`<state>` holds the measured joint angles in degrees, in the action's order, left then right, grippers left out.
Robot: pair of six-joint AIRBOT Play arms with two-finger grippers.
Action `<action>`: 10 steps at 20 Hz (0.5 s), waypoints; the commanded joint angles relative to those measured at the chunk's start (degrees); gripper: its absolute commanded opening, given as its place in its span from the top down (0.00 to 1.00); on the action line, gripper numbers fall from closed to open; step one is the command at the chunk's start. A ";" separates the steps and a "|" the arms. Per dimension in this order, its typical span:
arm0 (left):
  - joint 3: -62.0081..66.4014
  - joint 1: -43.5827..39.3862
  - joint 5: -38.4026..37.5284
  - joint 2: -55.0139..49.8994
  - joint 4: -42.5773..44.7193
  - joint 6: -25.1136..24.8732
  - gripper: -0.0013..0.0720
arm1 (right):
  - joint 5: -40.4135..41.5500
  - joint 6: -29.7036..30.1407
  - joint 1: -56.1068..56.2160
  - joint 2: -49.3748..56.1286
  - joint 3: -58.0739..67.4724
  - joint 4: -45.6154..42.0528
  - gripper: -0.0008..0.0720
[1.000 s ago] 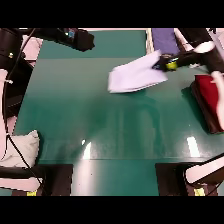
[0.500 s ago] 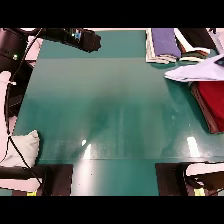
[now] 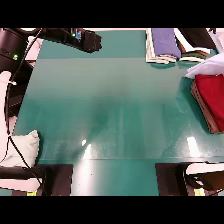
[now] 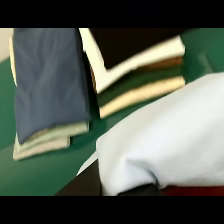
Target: Fold the shirts.
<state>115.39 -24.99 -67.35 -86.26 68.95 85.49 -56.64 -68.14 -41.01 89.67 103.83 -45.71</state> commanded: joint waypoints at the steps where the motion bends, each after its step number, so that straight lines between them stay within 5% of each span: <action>1: 0.00 -0.02 -0.70 -0.04 -0.02 0.00 0.95 | -0.44 4.59 -0.24 -0.02 6.73 1.60 0.97; 5: 0.00 -0.02 -0.94 -0.04 -0.02 0.00 0.95 | -8.39 5.68 -0.26 -0.20 12.15 -0.72 0.97; 10: 0.00 -0.02 -3.17 -0.04 0.02 -0.52 0.95 | -15.72 5.68 -0.72 -3.43 11.63 -15.30 0.97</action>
<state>115.39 -24.99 -69.19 -86.26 68.93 85.49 -67.46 -62.78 -41.36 87.70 115.07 -53.39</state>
